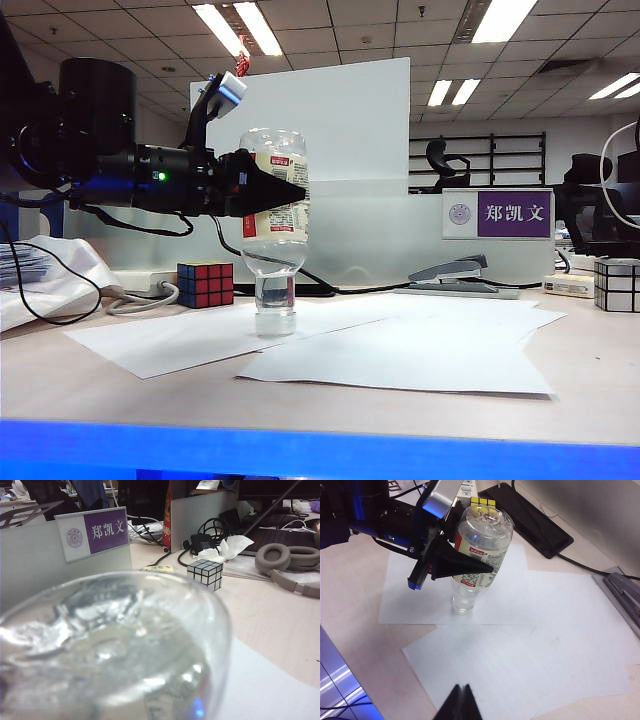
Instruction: Flip the plastic bottle upside down.
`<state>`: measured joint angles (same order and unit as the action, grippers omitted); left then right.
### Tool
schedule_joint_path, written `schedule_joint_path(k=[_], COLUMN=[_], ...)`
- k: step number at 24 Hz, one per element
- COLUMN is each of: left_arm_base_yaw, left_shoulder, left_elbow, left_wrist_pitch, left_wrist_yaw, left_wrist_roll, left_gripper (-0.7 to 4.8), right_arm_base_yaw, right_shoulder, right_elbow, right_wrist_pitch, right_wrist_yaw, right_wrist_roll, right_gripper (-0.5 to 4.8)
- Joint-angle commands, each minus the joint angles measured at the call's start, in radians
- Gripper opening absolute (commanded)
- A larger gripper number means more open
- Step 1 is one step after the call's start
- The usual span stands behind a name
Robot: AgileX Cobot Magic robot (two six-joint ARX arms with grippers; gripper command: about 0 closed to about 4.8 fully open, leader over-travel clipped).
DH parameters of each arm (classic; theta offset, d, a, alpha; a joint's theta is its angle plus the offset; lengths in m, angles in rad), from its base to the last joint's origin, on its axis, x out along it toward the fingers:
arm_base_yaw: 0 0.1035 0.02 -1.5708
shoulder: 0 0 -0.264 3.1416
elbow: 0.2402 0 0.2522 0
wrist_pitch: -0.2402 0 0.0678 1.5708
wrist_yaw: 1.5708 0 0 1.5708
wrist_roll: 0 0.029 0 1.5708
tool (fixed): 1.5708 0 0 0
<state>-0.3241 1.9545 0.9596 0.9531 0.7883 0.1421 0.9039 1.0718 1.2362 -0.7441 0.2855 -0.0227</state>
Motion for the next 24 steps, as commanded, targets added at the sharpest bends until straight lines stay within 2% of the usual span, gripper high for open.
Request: schedule_joint_path(k=[1, 7, 16, 24], left_arm_base_yaw=[-0.002, -0.002, -0.002, -0.002], left_shoulder=[0.008, 0.008, 0.010, 0.010], left_elbow=[-0.001, 0.006, 0.014, 0.014], left_wrist_pitch=[0.011, 0.119, 0.132, 0.075], left_wrist_yaw=[0.020, 0.027, 0.045, 0.054], left_wrist_roll=[0.008, 0.063, 0.094, 0.094], left_gripper=[-0.04, -0.04, -0.04, -0.04], right_arm_base_yaw=[0.002, 0.002, 0.002, 0.002], right_shoulder=[-0.005, -0.005, -0.004, -0.004], right_elbow=[0.005, 0.005, 0.005, 0.005], right_wrist_pitch=[0.037, 0.070, 0.071, 0.074], right_wrist_yaw=[0.000, -0.007, -0.020, -0.041], right_wrist_roll=[0.005, 0.026, 0.042, 0.053], right_gripper=[-0.05, -0.05, -0.05, -0.05])
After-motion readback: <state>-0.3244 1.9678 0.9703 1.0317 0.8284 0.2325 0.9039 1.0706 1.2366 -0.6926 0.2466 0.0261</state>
